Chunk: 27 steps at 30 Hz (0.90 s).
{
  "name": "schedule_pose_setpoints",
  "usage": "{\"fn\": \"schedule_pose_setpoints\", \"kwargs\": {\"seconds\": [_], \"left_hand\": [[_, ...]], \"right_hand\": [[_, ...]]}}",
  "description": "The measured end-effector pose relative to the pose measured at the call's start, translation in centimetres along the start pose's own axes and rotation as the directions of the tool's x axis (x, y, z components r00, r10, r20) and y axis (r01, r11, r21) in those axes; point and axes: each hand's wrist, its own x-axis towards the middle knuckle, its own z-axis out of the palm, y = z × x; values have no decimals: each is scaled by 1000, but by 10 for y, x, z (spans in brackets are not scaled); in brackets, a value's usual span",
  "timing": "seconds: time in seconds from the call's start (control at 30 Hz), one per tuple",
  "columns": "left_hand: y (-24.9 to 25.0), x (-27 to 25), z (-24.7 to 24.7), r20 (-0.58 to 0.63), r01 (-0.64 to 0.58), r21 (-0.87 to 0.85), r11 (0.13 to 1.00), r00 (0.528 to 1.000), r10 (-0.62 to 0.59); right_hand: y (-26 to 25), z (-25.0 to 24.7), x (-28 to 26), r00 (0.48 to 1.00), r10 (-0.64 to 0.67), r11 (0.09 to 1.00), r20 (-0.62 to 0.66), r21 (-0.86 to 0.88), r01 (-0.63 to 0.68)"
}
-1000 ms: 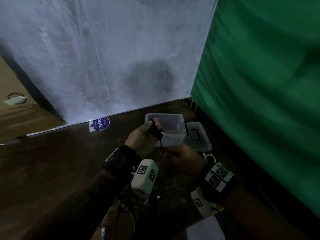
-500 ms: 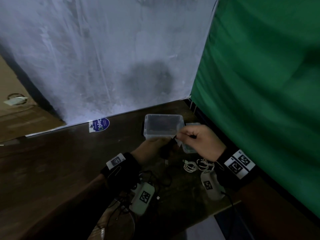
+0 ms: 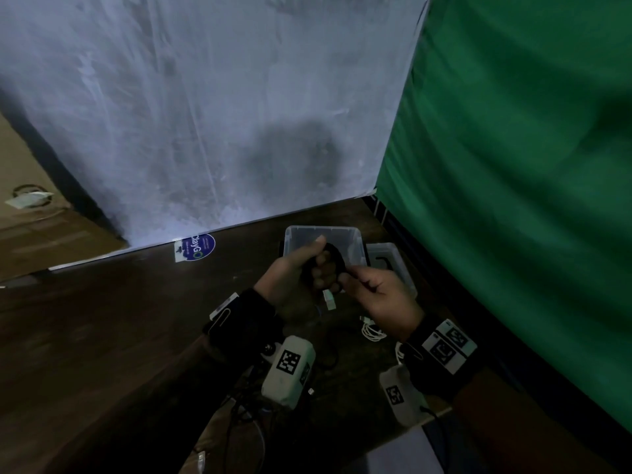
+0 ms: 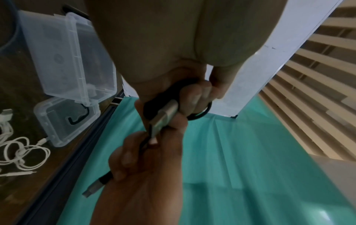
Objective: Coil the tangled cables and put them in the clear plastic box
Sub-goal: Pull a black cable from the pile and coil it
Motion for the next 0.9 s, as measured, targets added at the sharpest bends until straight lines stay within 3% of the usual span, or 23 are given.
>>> {"fn": "schedule_pose_setpoints", "kwargs": {"seconds": [0.1,0.3,0.53,0.67,0.77,0.83,0.9], "left_hand": [[3,-2,-2,33,35,16,999,999,-36],[8,-6,-14,29,74,119,990,997,-78],[-6,0,-1,-260,-34,69,997,964,51],[3,4,-4,-313,-125,131,984,936,160],[7,7,-8,-307,-129,142,981,937,167],[8,7,-9,-282,-107,144,984,948,145],[8,7,-11,-262,-82,132,988,958,115]], "right_hand": [[-3,0,0,999,27,996,29,81,-29],[-11,-3,1,999,-9,998,50,67,6],[-3,-1,1,1000,-15,996,10,-86,16],[7,-10,2,992,91,983,84,-165,-76],[11,-17,4,977,96,962,190,-268,-42],[14,-22,7,984,60,969,170,-245,-17],[16,-24,10,997,43,983,60,-184,-31]]}}
